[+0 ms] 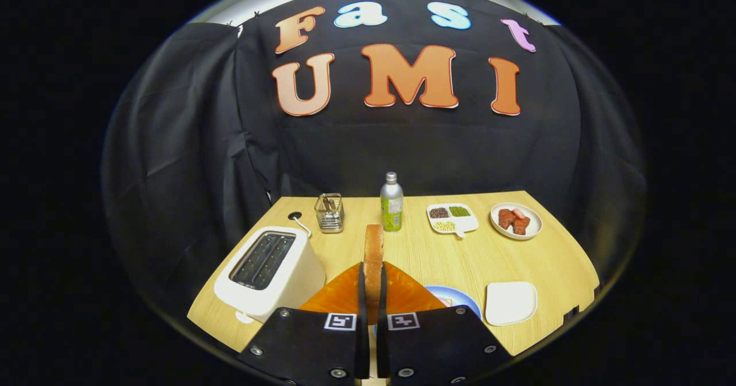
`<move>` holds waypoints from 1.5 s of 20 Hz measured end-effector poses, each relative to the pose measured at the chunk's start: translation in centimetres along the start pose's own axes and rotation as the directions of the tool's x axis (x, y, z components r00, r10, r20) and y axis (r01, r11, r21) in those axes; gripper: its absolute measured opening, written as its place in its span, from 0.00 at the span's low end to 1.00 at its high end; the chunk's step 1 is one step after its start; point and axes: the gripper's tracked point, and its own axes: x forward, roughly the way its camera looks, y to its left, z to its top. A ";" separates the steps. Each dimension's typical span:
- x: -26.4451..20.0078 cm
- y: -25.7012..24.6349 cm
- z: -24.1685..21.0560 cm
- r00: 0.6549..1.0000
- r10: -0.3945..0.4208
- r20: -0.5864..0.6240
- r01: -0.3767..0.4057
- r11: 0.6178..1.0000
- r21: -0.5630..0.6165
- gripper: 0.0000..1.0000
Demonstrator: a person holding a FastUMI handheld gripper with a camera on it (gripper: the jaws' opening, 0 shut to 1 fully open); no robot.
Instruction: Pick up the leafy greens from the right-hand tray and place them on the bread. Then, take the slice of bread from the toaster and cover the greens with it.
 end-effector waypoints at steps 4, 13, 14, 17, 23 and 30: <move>0.3 -1.4 -2.8 0.999 -0.003 -0.049 0.004 1.000 0.028 0.05; 2.1 -4.7 -8.6 0.987 0.018 -0.160 0.000 0.993 0.117 0.05; 2.4 -5.3 -8.9 0.986 0.017 -0.164 0.003 0.992 0.124 0.05; 3.1 -6.9 -9.7 0.982 0.030 -0.185 -0.003 0.989 0.146 0.06; 4.6 -11.2 -11.2 0.969 0.029 -0.245 0.017 0.983 0.183 0.14; 6.2 -13.9 -14.6 0.928 0.015 -0.371 0.035 0.991 0.129 0.40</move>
